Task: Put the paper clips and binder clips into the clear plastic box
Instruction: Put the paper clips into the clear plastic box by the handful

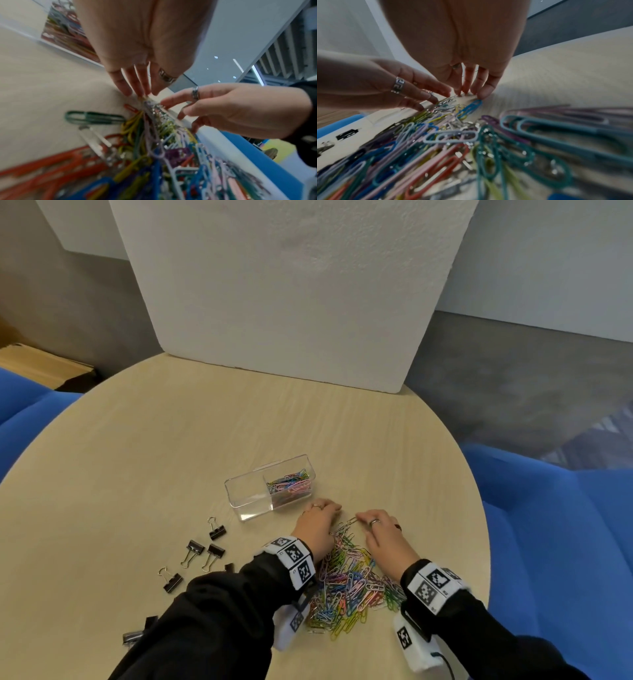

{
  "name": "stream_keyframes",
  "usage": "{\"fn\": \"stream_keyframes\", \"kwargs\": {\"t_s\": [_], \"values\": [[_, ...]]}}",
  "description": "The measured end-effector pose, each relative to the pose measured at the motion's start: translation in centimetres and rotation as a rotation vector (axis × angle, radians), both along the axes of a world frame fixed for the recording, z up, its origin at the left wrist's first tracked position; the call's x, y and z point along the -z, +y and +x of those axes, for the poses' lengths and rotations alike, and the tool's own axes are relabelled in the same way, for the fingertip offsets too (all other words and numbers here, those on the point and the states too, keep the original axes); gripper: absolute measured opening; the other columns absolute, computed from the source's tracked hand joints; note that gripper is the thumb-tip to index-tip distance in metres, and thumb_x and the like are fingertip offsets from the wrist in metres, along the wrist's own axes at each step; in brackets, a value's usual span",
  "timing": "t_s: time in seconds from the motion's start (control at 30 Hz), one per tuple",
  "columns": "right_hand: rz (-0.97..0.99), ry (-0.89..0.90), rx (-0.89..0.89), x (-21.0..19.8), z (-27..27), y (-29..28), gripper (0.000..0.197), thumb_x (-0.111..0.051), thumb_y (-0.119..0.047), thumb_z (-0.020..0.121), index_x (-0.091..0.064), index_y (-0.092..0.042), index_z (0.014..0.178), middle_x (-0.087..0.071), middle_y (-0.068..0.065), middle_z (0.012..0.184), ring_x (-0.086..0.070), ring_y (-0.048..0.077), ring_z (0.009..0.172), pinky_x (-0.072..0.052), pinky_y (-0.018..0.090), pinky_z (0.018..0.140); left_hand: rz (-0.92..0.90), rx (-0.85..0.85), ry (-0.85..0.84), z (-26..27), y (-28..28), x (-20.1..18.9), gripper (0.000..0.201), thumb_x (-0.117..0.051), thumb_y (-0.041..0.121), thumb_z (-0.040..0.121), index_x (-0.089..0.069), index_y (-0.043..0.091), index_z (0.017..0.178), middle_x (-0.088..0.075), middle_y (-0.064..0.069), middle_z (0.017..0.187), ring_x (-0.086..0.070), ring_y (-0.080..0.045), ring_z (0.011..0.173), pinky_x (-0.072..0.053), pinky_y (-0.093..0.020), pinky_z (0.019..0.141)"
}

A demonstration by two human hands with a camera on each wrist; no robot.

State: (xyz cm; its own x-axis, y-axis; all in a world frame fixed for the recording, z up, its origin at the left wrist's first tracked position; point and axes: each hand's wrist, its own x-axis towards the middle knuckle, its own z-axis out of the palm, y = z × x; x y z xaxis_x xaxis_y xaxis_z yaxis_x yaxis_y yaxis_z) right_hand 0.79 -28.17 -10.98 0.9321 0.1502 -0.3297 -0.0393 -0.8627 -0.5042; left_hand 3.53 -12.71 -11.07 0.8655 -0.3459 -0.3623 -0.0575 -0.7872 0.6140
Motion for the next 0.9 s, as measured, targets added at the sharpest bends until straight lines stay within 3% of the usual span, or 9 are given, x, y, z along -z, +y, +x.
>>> {"fn": "stream_keyframes", "kwargs": {"t_s": [0.1,0.17,0.23,0.33,0.37,0.43,0.57,0.73,0.9], "values": [[0.002,0.031,-0.111,0.2,-0.5,0.2,0.039,-0.035,-0.006,0.095,-0.048,-0.017,0.130,-0.043,0.001,0.129,-0.036,0.018,0.117,-0.025,0.024,0.106,-0.074,0.054,0.066,-0.3,0.1,-0.4,0.043,-0.042,0.000,0.090,-0.050,0.012,0.130,-0.053,-0.009,0.129,-0.047,-0.022,0.122,-0.036,-0.028,0.105],[0.056,0.014,-0.061,0.0,-0.8,0.0,0.036,-0.037,-0.006,0.094,-0.053,-0.017,0.124,-0.048,-0.001,0.123,-0.038,0.015,0.115,-0.029,0.029,0.107,-0.083,0.069,0.093,-0.3,0.9,-1.1,0.042,-0.042,0.000,0.090,-0.052,0.014,0.128,-0.060,-0.006,0.123,-0.054,-0.020,0.116,-0.041,-0.028,0.100],[0.106,-0.017,-0.025,-0.1,-0.9,-0.3,0.033,-0.044,-0.018,0.094,-0.049,-0.020,0.126,-0.046,-0.004,0.125,-0.035,0.013,0.119,-0.028,0.030,0.109,-0.068,0.094,0.089,-0.2,2.0,-2.2,0.042,-0.046,0.001,0.090,-0.050,0.018,0.129,-0.060,-0.002,0.121,-0.056,-0.017,0.111,-0.045,-0.028,0.096],[0.031,0.066,-0.155,-0.2,-0.3,-0.3,0.073,-0.063,-0.052,0.077,-0.033,-0.028,0.140,-0.031,-0.007,0.140,-0.023,0.016,0.129,-0.023,0.034,0.111,-0.084,0.112,-0.072,0.3,3.6,-4.6,0.038,-0.045,0.006,0.093,-0.051,0.021,0.127,-0.061,0.002,0.117,-0.055,-0.010,0.099,-0.048,-0.028,0.092],[0.009,0.099,-0.197,-0.2,-0.2,-0.1,0.086,-0.067,-0.058,0.069,-0.030,-0.031,0.141,-0.028,-0.008,0.142,-0.021,0.016,0.129,-0.023,0.037,0.112,-0.094,0.090,-0.157,0.5,4.1,-5.5,0.036,-0.045,0.007,0.093,-0.053,0.021,0.125,-0.061,0.002,0.116,-0.053,-0.008,0.097,-0.048,-0.029,0.092],[0.028,0.128,-0.247,0.1,-0.1,0.5,0.092,-0.074,-0.058,0.059,-0.034,-0.034,0.138,-0.028,-0.010,0.140,-0.021,0.013,0.127,-0.025,0.039,0.111,-0.119,0.013,-0.322,0.9,5.2,-7.0,0.033,-0.049,0.009,0.093,-0.055,0.021,0.124,-0.060,0.002,0.116,-0.050,-0.009,0.101,-0.046,-0.030,0.094],[0.012,0.101,-0.335,0.7,-0.4,1.8,0.073,-0.078,-0.044,0.063,-0.046,-0.035,0.129,-0.035,-0.009,0.131,-0.027,0.013,0.118,-0.028,0.033,0.106,0.055,-0.079,-0.496,2.0,7.4,-9.0,0.044,-0.057,0.026,0.089,-0.047,0.025,0.132,-0.050,0.001,0.132,-0.040,-0.020,0.122,-0.032,-0.036,0.099],[0.090,0.074,-0.283,0.8,-0.5,2.9,0.043,-0.072,-0.033,0.075,-0.058,-0.028,0.115,-0.043,-0.011,0.111,-0.036,0.012,0.111,-0.032,0.024,0.099,0.292,-0.127,-0.255,2.8,9.3,-7.6,0.087,-0.066,0.057,0.073,-0.023,0.031,0.144,-0.031,0.003,0.147,-0.025,-0.021,0.136,-0.017,-0.044,0.110],[0.081,0.076,-0.239,0.8,0.0,3.5,0.030,-0.062,-0.030,0.084,-0.059,-0.020,0.112,-0.055,-0.002,0.113,-0.044,0.014,0.109,-0.034,0.024,0.094,0.297,-0.106,-0.090,2.6,9.7,-5.6,0.097,-0.073,0.048,0.072,-0.013,0.033,0.146,-0.029,0.000,0.148,-0.028,-0.024,0.136,-0.017,-0.048,0.111]]}}
